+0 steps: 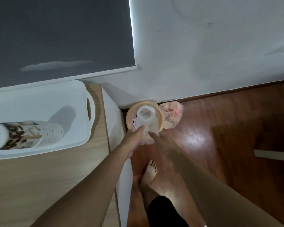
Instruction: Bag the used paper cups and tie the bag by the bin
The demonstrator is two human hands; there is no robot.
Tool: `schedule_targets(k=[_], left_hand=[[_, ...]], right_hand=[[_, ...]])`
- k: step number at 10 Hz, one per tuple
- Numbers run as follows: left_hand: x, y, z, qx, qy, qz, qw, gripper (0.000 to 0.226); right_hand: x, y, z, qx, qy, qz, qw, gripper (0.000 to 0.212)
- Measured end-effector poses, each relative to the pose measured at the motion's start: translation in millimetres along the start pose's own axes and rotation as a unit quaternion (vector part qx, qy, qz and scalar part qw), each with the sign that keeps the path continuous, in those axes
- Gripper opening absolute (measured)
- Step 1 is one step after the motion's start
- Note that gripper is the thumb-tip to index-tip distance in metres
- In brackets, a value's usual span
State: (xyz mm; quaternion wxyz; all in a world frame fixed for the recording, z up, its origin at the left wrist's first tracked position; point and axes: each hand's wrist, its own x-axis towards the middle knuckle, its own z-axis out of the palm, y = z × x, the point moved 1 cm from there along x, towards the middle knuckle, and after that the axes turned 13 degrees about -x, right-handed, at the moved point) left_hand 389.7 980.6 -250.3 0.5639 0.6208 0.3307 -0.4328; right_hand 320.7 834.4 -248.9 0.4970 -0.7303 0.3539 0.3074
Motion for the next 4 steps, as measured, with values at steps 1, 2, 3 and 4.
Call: schedule_targets(k=[1, 2, 3, 4], left_hand=[[-7.4, 5.0, 1.0, 0.018, 0.002, 0.028, 0.999, 0.060], [-7.6, 0.0, -5.8, 0.025, 0.005, 0.027, 0.999, 0.082], [-13.2, -0.4, -11.2, 0.025, 0.010, 0.043, 0.999, 0.082], [-25.2, 2.6, -17.9, 0.023, 0.003, 0.078, 0.997, 0.082]], right_hand=[[5.0, 4.0, -4.7, -0.021, -0.017, -0.024, 0.999, 0.070], [3.1, 2.7, -10.2, -0.053, -0.020, -0.019, 0.998, 0.074], [-6.2, -3.7, -13.4, -0.080, -0.016, -0.017, 0.997, 0.067], [-19.7, -11.0, -10.3, -0.041, 0.007, 0.002, 0.999, 0.052]])
